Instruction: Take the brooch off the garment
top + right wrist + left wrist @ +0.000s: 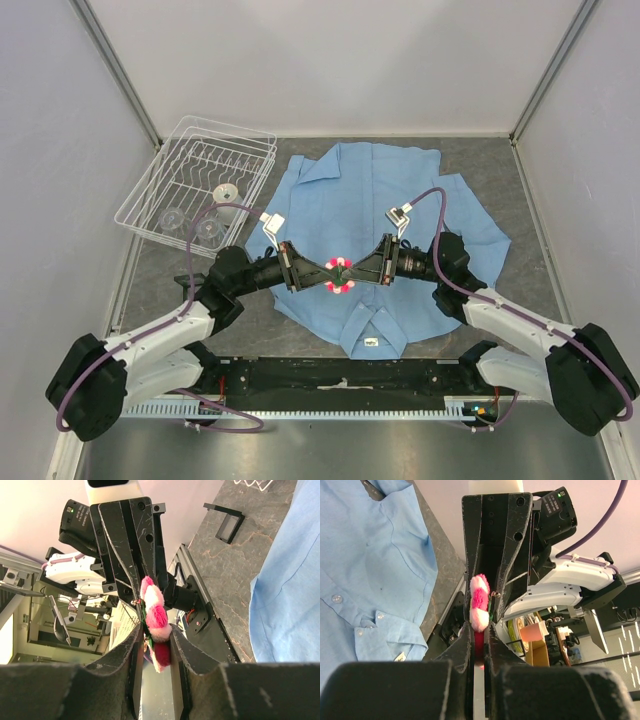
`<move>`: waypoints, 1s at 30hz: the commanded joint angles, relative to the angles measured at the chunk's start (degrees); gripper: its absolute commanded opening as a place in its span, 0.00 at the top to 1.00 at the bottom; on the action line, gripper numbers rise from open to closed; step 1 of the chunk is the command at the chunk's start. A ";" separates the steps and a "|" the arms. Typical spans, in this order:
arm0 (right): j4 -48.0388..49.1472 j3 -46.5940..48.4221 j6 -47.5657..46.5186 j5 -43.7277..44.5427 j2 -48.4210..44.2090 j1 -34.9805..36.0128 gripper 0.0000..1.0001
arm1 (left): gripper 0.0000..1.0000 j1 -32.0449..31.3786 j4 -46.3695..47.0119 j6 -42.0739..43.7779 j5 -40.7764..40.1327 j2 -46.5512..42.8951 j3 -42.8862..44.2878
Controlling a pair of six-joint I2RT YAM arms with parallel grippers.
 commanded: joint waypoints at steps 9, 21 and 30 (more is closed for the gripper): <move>7.31 1.93 -0.07 -0.62 1.18 0.18 0.80 | 0.98 -0.13 4.36 -2.79 2.53 1.59 -0.31; 8.99 0.52 1.08 2.01 -0.23 0.98 1.00 | 0.75 -0.13 3.93 -4.90 0.17 0.63 -1.10; -0.60 0.61 -0.95 8.86 -4.45 1.06 1.00 | 0.32 -1.80 -10.04 2.12 -5.02 -2.98 3.11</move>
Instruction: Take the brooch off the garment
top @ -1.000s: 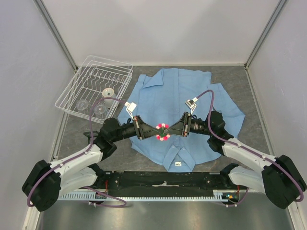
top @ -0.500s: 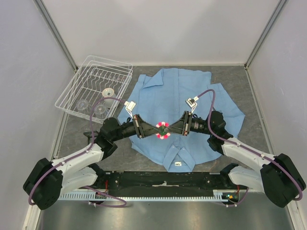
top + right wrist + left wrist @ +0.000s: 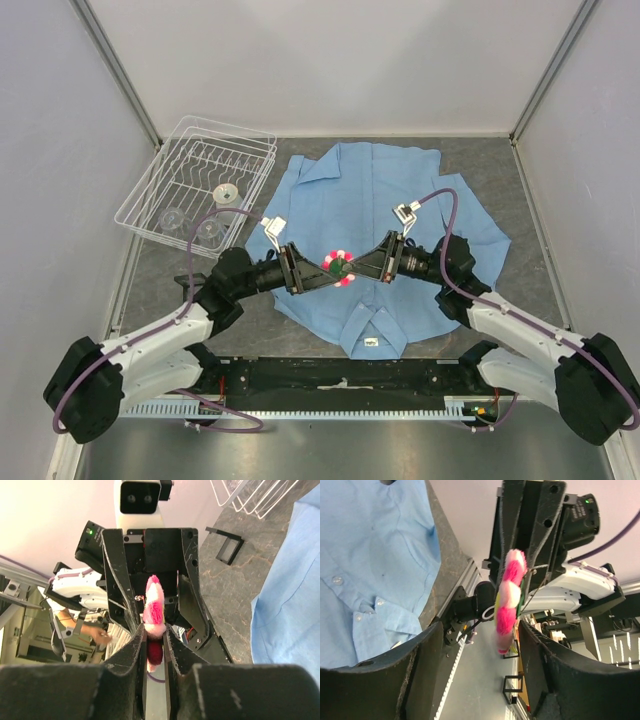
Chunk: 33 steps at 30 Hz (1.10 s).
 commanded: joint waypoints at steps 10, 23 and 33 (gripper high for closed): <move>-9.58 2.14 -4.68 9.75 -3.60 1.99 1.00 | 0.26 -3.49 -8.00 7.82 -7.55 -2.33 5.84; -8.97 1.62 -4.33 10.81 -5.27 3.22 1.00 | 0.41 -5.34 -6.25 7.74 -11.07 -0.48 6.02; -8.09 0.65 -4.50 10.19 -5.89 3.75 1.00 | 0.48 -5.34 -2.91 5.63 -11.16 -0.04 4.43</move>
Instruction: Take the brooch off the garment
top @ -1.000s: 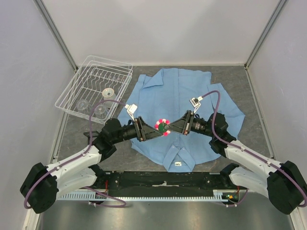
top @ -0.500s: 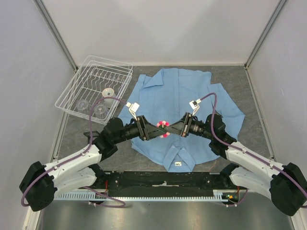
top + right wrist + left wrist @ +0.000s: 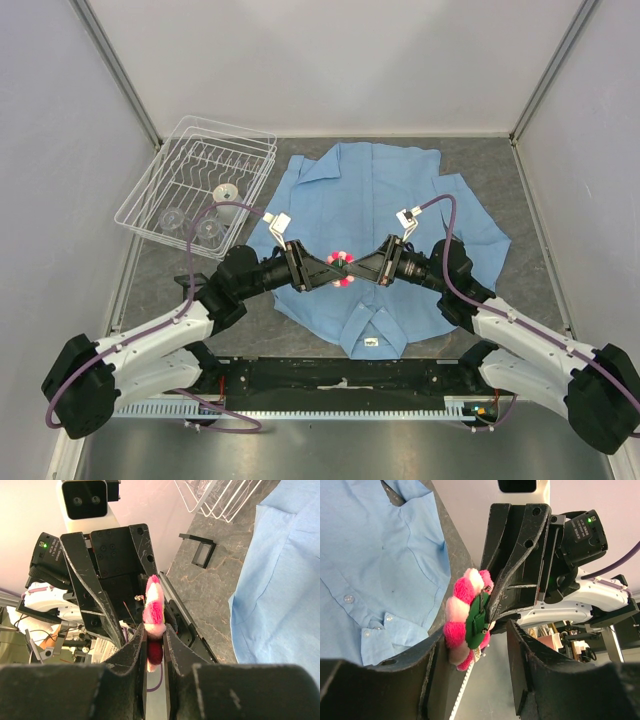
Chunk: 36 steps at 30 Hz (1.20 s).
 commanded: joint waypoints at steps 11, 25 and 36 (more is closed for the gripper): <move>2.38 0.10 -2.52 0.22 -2.00 1.85 1.00 | 0.50 -0.38 6.79 -2.29 -2.55 0.50 -1.58; 0.44 -0.08 -3.84 1.90 -2.88 3.00 1.00 | 0.59 -0.29 8.28 -3.52 -3.17 -0.46 -3.78; 3.78 -1.22 -2.79 0.84 -2.18 3.00 1.00 | 0.65 -0.29 13.99 -5.28 0.42 1.55 -4.75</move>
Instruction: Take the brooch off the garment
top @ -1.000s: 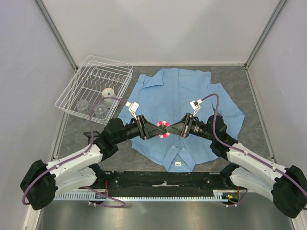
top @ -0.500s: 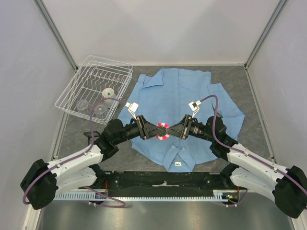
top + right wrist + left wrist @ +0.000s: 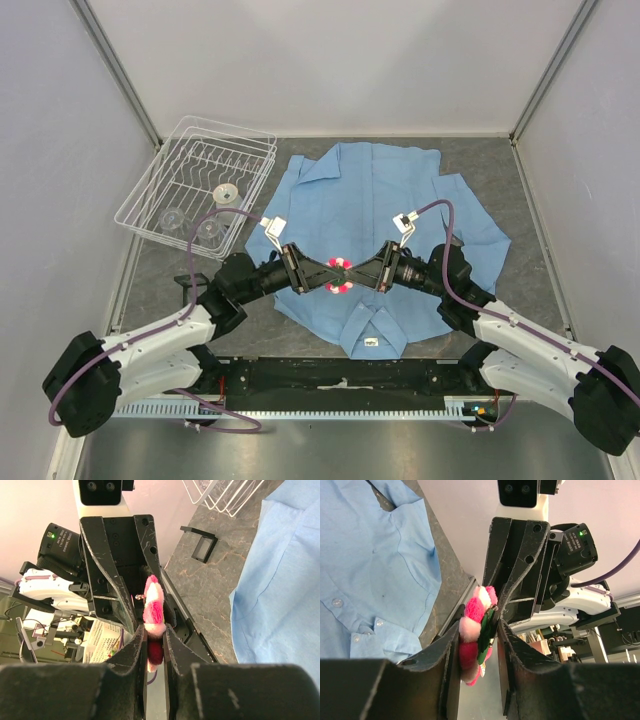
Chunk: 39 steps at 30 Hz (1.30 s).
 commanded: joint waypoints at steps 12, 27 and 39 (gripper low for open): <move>6.70 -0.82 -2.21 -3.79 0.23 0.24 1.00 | 0.71 -0.10 12.10 -2.45 9.67 5.62 0.66; 10.65 -2.76 -1.95 -5.11 -0.30 0.24 1.00 | 0.82 -0.01 17.20 -5.52 10.82 7.65 -0.92; 16.11 -4.87 -3.00 -7.65 0.58 0.24 1.00 | 0.92 -0.01 24.50 -9.30 14.25 11.60 -0.84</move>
